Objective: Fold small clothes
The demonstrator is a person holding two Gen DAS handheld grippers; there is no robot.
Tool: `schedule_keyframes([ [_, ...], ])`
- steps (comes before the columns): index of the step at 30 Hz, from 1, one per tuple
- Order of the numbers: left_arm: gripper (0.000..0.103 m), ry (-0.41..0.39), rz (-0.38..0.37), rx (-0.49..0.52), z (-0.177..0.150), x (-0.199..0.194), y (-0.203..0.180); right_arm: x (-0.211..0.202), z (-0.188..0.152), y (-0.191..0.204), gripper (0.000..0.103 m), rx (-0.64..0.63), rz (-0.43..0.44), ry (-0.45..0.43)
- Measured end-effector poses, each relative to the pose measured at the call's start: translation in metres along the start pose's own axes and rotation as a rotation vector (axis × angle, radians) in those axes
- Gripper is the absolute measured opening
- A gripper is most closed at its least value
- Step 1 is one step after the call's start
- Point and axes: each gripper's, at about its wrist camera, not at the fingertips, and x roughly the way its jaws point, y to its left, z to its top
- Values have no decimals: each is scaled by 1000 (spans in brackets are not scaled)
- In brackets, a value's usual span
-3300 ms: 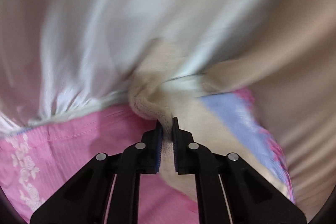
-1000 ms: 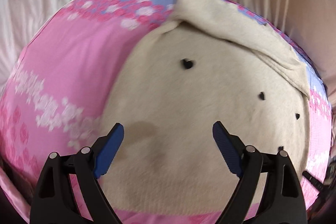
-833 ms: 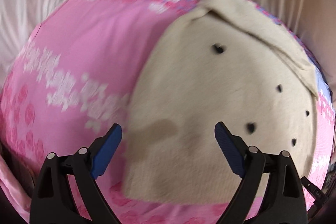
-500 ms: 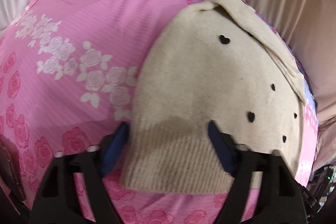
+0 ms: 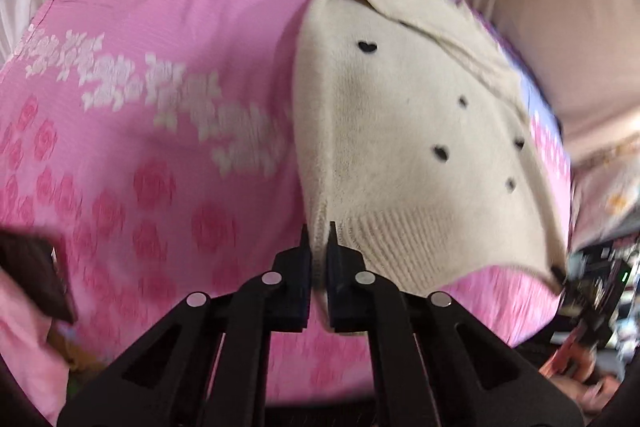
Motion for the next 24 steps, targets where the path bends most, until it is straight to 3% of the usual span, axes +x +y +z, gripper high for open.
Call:
schedule_keyframes([
  [3, 4, 92, 24, 7, -31, 8, -3, 3, -31, -13, 5, -25, -34, 90],
  [6, 5, 173, 69, -1, -58, 27, 2, 23, -61, -23, 9, -17, -5, 162],
  [8, 6, 180, 91, -27, -52, 32, 6, 41, -63, -25, 13, -28, -86, 219],
  [9, 9, 130, 109, -34, -40, 23, 2, 39, -53, -26, 18, -15, -121, 200],
  [10, 9, 92, 112, -35, -33, 16, -2, 28, -38, -27, 20, 8, -102, 137],
  [11, 10, 16, 114, -26, -18, 3, -12, 13, -18, -24, 31, 17, -79, 44],
  [12, 19, -43, 104, -8, -4, -6, -23, 3, -2, -19, 39, 9, -70, -16],
  [13, 35, -87, 84, 9, 10, -12, -34, -4, 15, -14, 50, 0, -62, -72],
  [15, 49, -178, 17, 44, 45, -14, -68, -7, 47, -2, 51, 4, -8, -143],
  [16, 51, -198, -19, 63, 61, -10, -88, -4, 60, 4, 50, 11, 25, -156],
  [21, 59, -178, -112, 237, 106, 40, -192, 14, 102, 31, 50, 50, 85, -170],
  [24, 67, -188, -99, 369, 123, 76, -250, 30, 107, 31, 50, 34, 77, -136],
])
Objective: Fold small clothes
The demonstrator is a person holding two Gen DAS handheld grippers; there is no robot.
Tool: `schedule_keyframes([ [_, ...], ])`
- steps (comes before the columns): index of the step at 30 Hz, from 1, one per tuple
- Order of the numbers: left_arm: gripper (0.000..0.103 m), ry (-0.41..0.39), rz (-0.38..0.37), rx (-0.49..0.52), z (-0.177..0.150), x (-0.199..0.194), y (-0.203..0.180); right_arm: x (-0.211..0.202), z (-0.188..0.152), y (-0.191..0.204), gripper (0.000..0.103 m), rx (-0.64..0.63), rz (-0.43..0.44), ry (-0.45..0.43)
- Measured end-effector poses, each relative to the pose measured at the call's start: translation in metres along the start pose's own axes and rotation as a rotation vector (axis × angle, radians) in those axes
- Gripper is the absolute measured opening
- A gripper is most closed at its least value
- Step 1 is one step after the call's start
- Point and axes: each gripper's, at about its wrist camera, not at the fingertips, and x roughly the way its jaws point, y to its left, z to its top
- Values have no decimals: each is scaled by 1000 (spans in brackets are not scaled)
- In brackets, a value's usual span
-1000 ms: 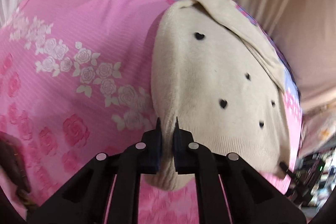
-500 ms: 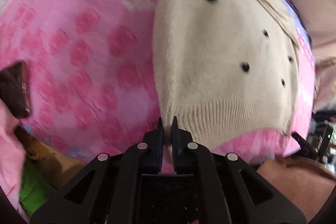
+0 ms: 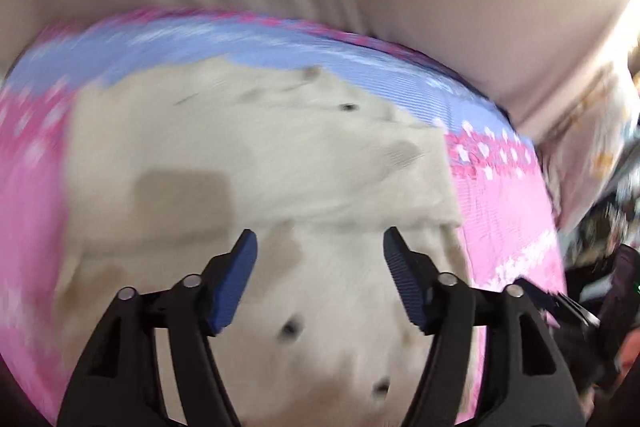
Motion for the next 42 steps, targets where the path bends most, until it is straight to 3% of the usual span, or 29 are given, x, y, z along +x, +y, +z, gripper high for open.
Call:
schedule_keyframes([
  [3, 71, 48, 19, 127, 22, 56, -43, 9, -1, -16, 50, 30, -9, 26],
  [6, 71, 117, 50, 196, 31, 110, -62, 17, 2, -35, 51, 79, -21, 46],
  [8, 63, 165, 46, 213, 30, 136, -64, 20, 3, -46, 51, 102, -30, 58],
  [9, 57, 167, 54, 218, 30, 145, -64, 22, 5, -50, 51, 112, -36, 63],
  [10, 43, 149, 60, 225, 31, 147, -63, 24, 6, -53, 51, 120, -39, 68],
  [12, 8, 145, 25, 204, 40, 145, -53, 29, 9, -56, 51, 129, -47, 78],
  [13, 7, 146, -12, 145, 48, 139, -43, 32, 12, -56, 51, 129, -41, 82],
  [14, 7, 90, -77, 36, 61, 115, -21, 35, 17, -53, 51, 124, -30, 87],
  [17, 7, -50, -134, -100, 85, 44, 27, 48, 36, -26, 51, 34, 22, 81],
  [21, 7, -226, -124, -201, 97, -57, 89, 86, 64, 56, 67, -213, 141, 88],
  [26, 7, -307, -74, -278, 92, -119, 137, 142, 66, 160, 71, -515, 245, 141],
  [29, 8, -344, -64, -280, 88, -140, 143, 180, 62, 204, 70, -646, 214, 173],
  [30, 8, -350, -67, -283, 87, -143, 143, 188, 64, 212, 69, -665, 194, 168],
  [31, 8, -361, -73, -282, 87, -150, 144, 194, 69, 217, 59, -671, 187, 157],
  [32, 8, -369, -76, -281, 87, -153, 142, 197, 75, 221, 30, -666, 199, 149],
  [33, 8, -377, -80, -273, 88, -158, 141, 201, 84, 223, 15, -649, 223, 155],
  [35, 8, -401, -88, -259, 87, -169, 140, 200, 99, 228, 14, -628, 276, 165],
  [37, 8, -423, -111, -248, 90, -179, 134, 186, 102, 242, 14, -694, 346, 156],
  [39, 8, -435, -109, -227, 92, -182, 129, 180, 87, 260, 14, -789, 427, 205],
  [42, 9, -416, -126, -214, 95, -172, 121, 202, 56, 269, 24, -858, 397, 287],
])
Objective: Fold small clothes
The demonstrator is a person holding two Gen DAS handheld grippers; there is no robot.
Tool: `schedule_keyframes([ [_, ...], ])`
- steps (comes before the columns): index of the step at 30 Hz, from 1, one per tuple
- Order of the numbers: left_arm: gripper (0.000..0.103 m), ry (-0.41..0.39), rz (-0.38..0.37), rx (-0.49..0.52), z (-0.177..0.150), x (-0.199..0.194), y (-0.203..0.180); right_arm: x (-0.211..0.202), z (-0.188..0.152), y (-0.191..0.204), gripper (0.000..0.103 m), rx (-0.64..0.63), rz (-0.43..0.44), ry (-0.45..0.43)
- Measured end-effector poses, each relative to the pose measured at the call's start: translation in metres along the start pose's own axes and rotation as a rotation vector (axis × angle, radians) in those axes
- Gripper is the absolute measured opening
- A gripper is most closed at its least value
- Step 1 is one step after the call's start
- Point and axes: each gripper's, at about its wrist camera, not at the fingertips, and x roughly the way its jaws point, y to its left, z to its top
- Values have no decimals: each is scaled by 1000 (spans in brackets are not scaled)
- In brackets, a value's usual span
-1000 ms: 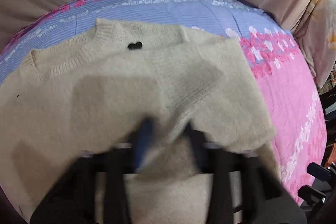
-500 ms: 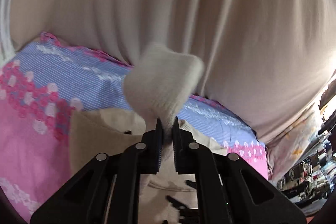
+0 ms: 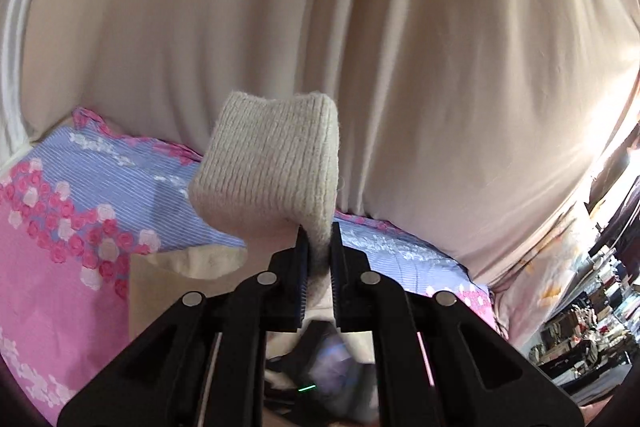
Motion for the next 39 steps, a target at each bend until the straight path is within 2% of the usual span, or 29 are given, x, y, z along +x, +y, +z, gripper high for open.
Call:
schedule_keyframes([
  [1, 9, 9, 1, 2, -3, 5, -1, -5, -5, 0, 28, 19, -3, -47],
  [2, 9, 26, 7, 7, -6, 12, -4, -14, -10, -5, 39, 69, 13, -72],
  [4, 9, 58, -10, 17, -16, 23, -12, -43, -31, -25, 46, 216, 37, -135],
  [5, 9, 86, -20, 29, -22, 32, -18, -61, -48, -34, 46, 278, 30, -176],
  [8, 9, 162, -57, 87, -47, 63, -46, -118, -118, -74, 46, 502, -73, -240],
  [10, 10, 205, -101, 97, -65, 85, -63, -146, -158, -93, 47, 601, -162, -245],
  [11, 12, 252, -126, 107, -80, 104, -77, -160, -178, -97, 48, 640, -190, -244],
  [12, 16, 290, -140, 125, -95, 120, -87, -174, -199, -103, 48, 684, -226, -247],
  [13, 36, 340, -153, 152, -120, 144, -100, -184, -215, -108, 48, 726, -250, -256],
  [14, 50, 387, -138, 171, -139, 162, -106, -190, -226, -109, 50, 753, -253, -261],
  [15, 59, 441, -93, 192, -162, 180, -110, -196, -239, -116, 51, 790, -268, -262],
  [16, 57, 484, -59, 206, -181, 194, -110, -199, -245, -119, 51, 815, -277, -261],
  [18, 56, 530, -11, 198, -209, 198, -105, -203, -249, -122, 51, 851, -263, -274],
  [19, 57, 520, -24, 164, -214, 187, -98, -205, -248, -121, 51, 851, -262, -295],
  [21, 58, 480, -33, 120, -210, 163, -85, -198, -236, -124, 54, 843, -231, -316],
  [22, 60, 467, -22, 109, -207, 154, -78, -193, -227, -130, 60, 842, -223, -310],
  [23, 60, 451, 0, 104, -203, 141, -70, -187, -226, -137, 61, 843, -222, -298],
  [28, 60, 372, 100, 38, -180, 94, -27, -136, -176, -157, 60, 780, -219, -243],
  [30, 60, 329, 135, 28, -175, 78, -14, -112, -166, -157, 39, 757, -223, -176],
  [32, 60, 310, 187, 43, -172, 67, -4, -112, -161, -153, 11, 736, -257, -193],
  [34, 60, 301, 230, 66, -169, 61, 2, -136, -162, -143, 11, 745, -278, -266],
  [36, 63, 295, 267, 94, -170, 56, 6, -159, -167, -134, 11, 723, -369, -316],
  [37, 67, 300, 281, 95, -172, 57, 10, -159, -172, -135, 15, 719, -401, -311],
  [38, 68, 309, 296, 89, -175, 61, 14, -148, -179, -142, 27, 727, -399, -256],
  [39, 69, 319, 312, 84, -178, 63, 17, -138, -187, -149, 28, 748, -398, -186],
])
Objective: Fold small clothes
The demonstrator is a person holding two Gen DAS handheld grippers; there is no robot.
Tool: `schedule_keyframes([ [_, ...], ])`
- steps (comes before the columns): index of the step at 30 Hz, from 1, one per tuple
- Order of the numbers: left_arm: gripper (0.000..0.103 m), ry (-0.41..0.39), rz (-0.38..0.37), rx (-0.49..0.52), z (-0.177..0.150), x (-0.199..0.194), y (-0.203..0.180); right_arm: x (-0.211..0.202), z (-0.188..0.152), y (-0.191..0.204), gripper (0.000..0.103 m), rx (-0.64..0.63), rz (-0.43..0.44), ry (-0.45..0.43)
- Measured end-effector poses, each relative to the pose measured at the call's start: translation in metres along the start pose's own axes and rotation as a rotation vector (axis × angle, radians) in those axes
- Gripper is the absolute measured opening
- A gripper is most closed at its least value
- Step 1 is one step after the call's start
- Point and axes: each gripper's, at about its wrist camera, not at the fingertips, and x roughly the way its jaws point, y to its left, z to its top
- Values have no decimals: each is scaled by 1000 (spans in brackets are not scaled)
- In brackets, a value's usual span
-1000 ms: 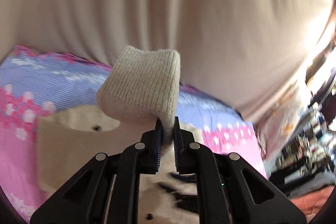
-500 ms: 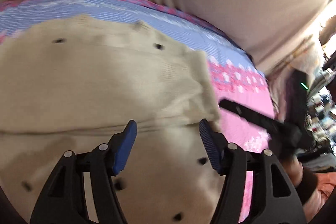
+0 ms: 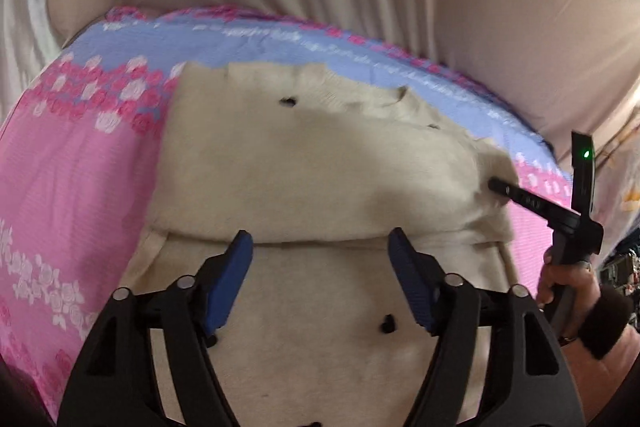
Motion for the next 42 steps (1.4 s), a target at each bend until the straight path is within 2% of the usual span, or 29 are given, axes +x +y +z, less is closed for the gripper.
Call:
schedule_keyframes([
  [1, 69, 16, 14, -3, -2, 5, 3, 1, -4, -6, 27, 17, -4, 31],
  [2, 69, 32, 40, 0, -7, 7, 9, -9, -10, -14, 26, 46, 21, 26],
  [3, 69, 44, 78, -5, -13, 7, 18, -32, -21, -23, 33, 74, 23, -14],
  [4, 69, 51, 108, -18, -21, 3, 30, -46, -30, -27, 55, 86, 3, -33],
  [5, 69, 55, 134, -42, -30, -2, 42, -64, -44, -34, 60, 101, -15, -56],
  [7, 69, 78, 151, -105, -53, -15, 69, -90, -81, -48, 60, 116, 1, -53],
  [10, 69, 153, 144, -197, -91, -30, 104, -106, -144, -60, 60, 152, 39, 42],
  [12, 69, 167, 162, -209, -114, -41, 116, -111, -187, -64, 60, 183, 61, 106],
  [15, 69, 219, 98, -266, -147, -53, 131, -112, -239, -64, 61, 238, 91, 185],
  [18, 69, 312, -3, -334, -169, -49, 143, -105, -268, -51, 61, 243, 104, 236],
  [19, 69, 336, -17, -346, -174, -48, 145, -101, -273, -48, 63, 240, 108, 248],
  [21, 68, 330, -42, -337, -180, -50, 144, -105, -283, -35, 64, 207, 107, 217],
  [22, 67, 340, -56, -327, -181, -50, 142, -106, -284, -31, 62, 196, 96, 210],
  [23, 64, 350, -67, -308, -182, -49, 139, -106, -285, -30, 41, 191, 100, 202],
  [24, 51, 360, -83, -290, -184, -49, 135, -106, -285, -29, 21, 194, 127, 201],
  [25, 26, 372, -101, -280, -185, -49, 131, -106, -285, -31, 11, 209, 145, 203],
  [26, 14, 397, -152, -279, -187, -47, 126, -109, -285, -32, 11, 228, 165, 193],
  [27, 8, 402, -171, -276, -189, -48, 122, -114, -285, -34, 10, 236, 183, 173],
  [31, 7, 291, -214, -225, -177, -75, 107, -147, -275, -39, 10, 245, 251, 74],
  [34, 7, 166, -275, -231, -147, -109, 93, -184, -255, -42, 9, 256, 297, -41],
  [38, 7, -4, -321, -212, -98, -147, 78, -229, -207, -41, 9, 238, 335, -205],
  [42, 7, -157, -315, -171, -37, -172, 69, -254, -143, -45, 9, 216, 364, -337],
])
